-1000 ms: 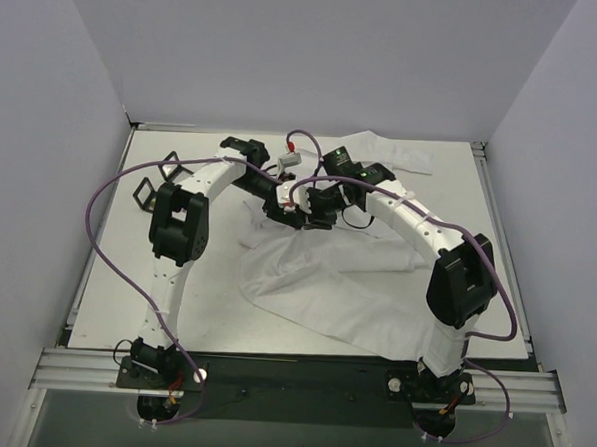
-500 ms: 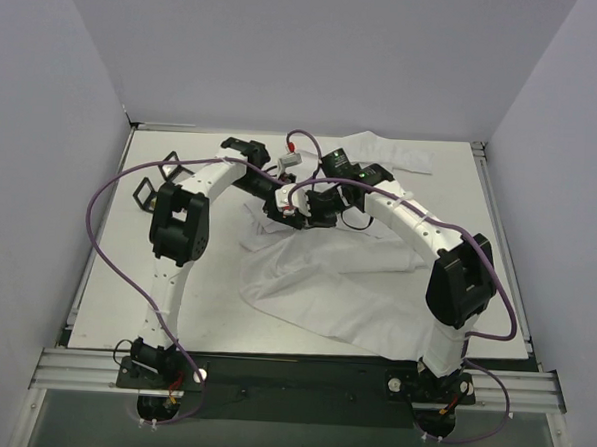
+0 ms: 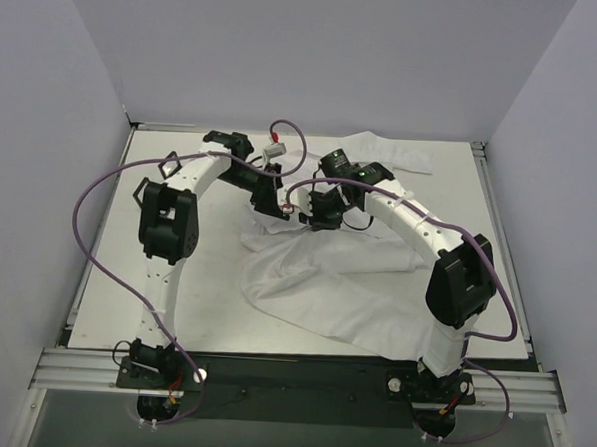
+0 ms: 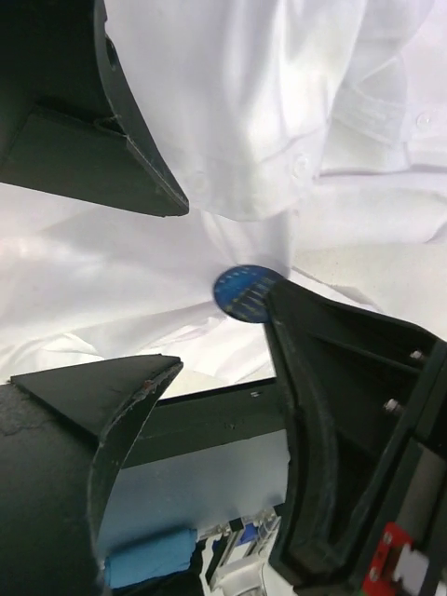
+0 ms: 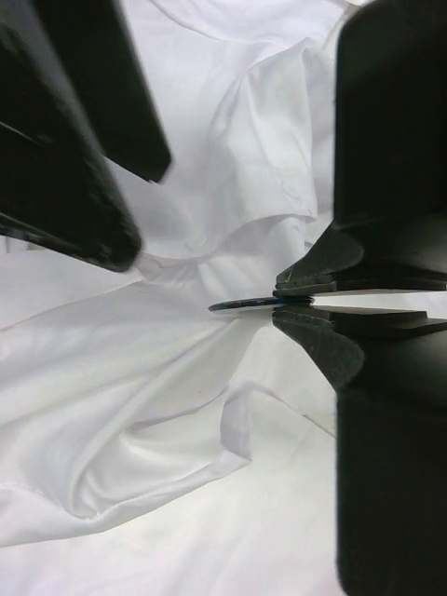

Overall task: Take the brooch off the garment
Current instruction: Pass from the left arm to the right, then pass from the right arm to the left

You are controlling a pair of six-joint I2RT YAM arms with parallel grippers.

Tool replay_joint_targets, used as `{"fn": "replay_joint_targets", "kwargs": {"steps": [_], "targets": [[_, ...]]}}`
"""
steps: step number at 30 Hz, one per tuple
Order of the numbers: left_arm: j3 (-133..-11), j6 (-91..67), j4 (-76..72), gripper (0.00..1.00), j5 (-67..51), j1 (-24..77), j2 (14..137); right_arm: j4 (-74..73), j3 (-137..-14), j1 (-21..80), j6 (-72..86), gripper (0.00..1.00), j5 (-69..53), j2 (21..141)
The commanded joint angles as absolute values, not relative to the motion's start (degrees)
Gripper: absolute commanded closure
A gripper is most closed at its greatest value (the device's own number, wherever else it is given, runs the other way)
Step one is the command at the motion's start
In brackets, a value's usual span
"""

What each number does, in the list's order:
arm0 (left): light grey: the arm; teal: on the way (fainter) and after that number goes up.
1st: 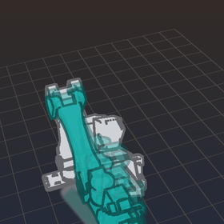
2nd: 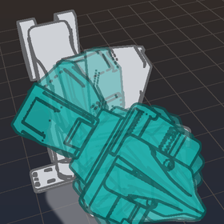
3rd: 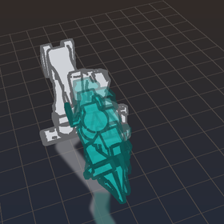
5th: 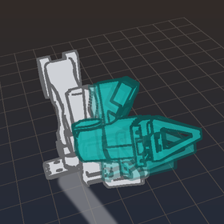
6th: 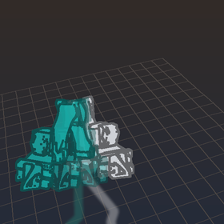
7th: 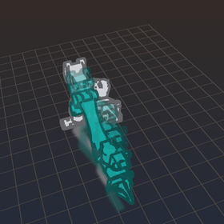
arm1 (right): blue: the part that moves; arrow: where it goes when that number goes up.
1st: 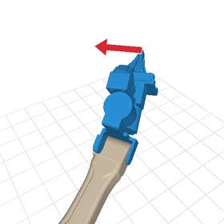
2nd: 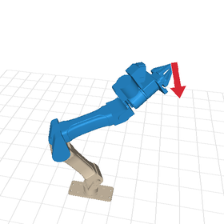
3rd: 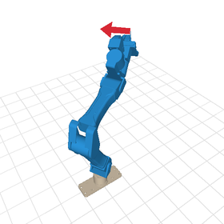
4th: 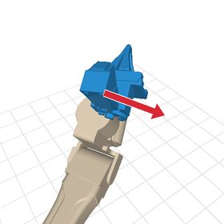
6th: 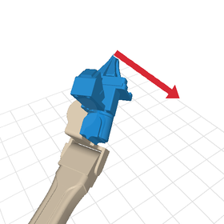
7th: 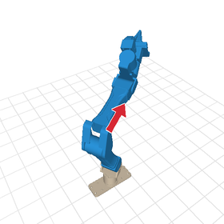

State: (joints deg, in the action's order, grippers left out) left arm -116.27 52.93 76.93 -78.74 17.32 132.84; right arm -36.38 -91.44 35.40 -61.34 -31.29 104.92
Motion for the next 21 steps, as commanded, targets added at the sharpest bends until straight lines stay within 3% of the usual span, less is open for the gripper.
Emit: {"fn": "replay_joint_targets", "kwargs": {"steps": [1, 7, 11, 16, 21], "targets": [[-117.43, 53.88, 89.56, 0.29, -77.35, 16.35, 125.86, -45.34, -96.67, 37.08, -56.88, 1.0, -23.92, 104.41], [-105.52, 40.2, 72.11, 0.28, -73.23, 17.05, 120.33, -44.31, -97.82, 38.14, -52.14, 1.0, -13.72, 104.41], [-91.02, 18.68, 38.77, 0.23, -59.88, 20.03, 111.64, -40.26, -100.18, 38.49, -48.61, 1.0, -6.96, 104.94], [-83.69, 9.33, 24.2, 0.19, -53.8, 20.92, 105.39, -39.11, -106.95, 38.58, -43.95, 1.0, 6.03, 108.72], [-77.45, 3.87, 12.05, 0.16, -44.05, 24.07, 100.82, -40.69, -111.26, 38.58, -41.32, 1.0, 9.76, 110.04]]}}
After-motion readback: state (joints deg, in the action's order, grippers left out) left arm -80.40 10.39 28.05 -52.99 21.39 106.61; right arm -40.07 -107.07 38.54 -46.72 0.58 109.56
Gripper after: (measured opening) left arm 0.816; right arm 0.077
